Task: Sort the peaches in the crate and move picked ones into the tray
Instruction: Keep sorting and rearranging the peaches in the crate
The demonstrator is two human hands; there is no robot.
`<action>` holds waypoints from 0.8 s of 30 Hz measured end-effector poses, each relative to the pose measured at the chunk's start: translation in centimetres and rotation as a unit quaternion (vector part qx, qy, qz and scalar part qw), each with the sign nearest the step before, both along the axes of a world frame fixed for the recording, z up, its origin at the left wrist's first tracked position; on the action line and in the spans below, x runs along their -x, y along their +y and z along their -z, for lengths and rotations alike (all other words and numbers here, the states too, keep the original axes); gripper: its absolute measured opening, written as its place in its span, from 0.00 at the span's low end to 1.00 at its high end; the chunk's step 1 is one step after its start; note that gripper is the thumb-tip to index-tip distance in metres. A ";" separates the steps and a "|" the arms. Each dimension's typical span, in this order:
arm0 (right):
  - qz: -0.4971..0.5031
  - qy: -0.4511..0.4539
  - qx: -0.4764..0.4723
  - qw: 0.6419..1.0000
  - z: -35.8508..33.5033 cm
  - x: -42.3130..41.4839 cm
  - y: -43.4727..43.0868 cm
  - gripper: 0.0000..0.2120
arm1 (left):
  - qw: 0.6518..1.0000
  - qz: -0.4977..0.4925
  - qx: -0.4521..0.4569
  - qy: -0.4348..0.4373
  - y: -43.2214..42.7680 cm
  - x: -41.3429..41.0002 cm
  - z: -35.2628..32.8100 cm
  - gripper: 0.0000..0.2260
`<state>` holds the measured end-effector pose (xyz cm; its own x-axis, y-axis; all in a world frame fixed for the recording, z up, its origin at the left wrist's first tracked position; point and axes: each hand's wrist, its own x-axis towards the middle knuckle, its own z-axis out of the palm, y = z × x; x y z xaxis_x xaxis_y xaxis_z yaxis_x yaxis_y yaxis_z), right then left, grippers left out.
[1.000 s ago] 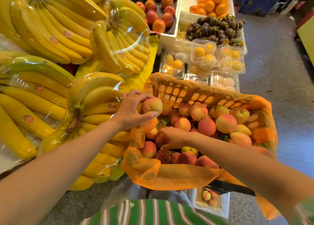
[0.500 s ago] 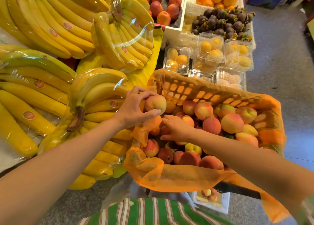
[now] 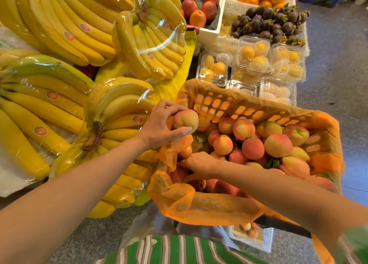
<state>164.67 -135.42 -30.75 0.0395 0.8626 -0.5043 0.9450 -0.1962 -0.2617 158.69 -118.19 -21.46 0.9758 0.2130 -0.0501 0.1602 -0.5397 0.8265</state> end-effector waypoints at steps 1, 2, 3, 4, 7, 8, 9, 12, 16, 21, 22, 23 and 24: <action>-0.001 -0.001 -0.006 1.000 0.1 0.1 -0.1 0.31 | 1.000 -0.001 0.002 0.000 0.0 0.0 0.0 0.25; 0.000 0.001 -0.009 1.000 0.2 0.2 -0.2 0.31 | 1.000 -0.002 0.003 0.001 0.0 0.0 0.0 0.25; -0.002 -0.001 -0.007 1.000 0.2 0.4 -0.1 0.31 | 1.000 -0.004 0.005 0.002 0.0 0.0 0.0 0.25; -0.002 -0.002 0.003 1.000 0.3 0.7 0.1 0.30 | 1.000 -0.005 0.006 0.003 0.0 0.0 0.0 0.25; 0.016 0.018 0.025 0.999 0.7 0.8 0.8 0.28 | 1.000 -0.004 0.008 0.005 0.0 0.0 0.0 0.24; 0.021 0.033 0.025 0.999 0.6 0.5 0.9 0.30 | 1.000 -0.003 0.010 0.004 0.0 0.0 0.0 0.24; 0.026 0.052 0.022 0.998 0.5 0.2 0.9 0.31 | 1.000 -0.002 0.011 0.004 0.0 0.0 -0.1 0.24; 0.071 0.151 0.015 0.986 -0.7 -1.5 0.0 0.32 | 1.000 0.000 0.013 0.006 0.0 0.0 -0.1 0.24; 0.215 0.310 0.023 0.926 -4.2 -3.7 -2.6 0.26 | 1.000 -0.005 0.016 0.007 0.1 -0.3 0.0 0.26; 0.361 0.468 0.006 0.807 -7.6 -5.5 -6.3 0.23 | 0.997 -0.020 0.077 -0.001 -0.4 -1.0 -1.2 0.23; 0.381 0.529 0.002 0.758 -7.9 -5.6 -6.9 0.23 | 0.995 -0.021 0.095 -0.006 -0.7 -1.2 -1.6 0.21; 0.404 0.605 0.000 0.686 -8.3 -5.5 -7.3 0.24 | 0.993 -0.020 0.116 -0.013 -1.0 -1.5 -2.0 0.20; 0.434 0.669 0.000 0.603 -8.8 -5.4 -7.7 0.25 | 0.989 -0.019 0.144 -0.020 -1.4 -1.7 -2.5 0.20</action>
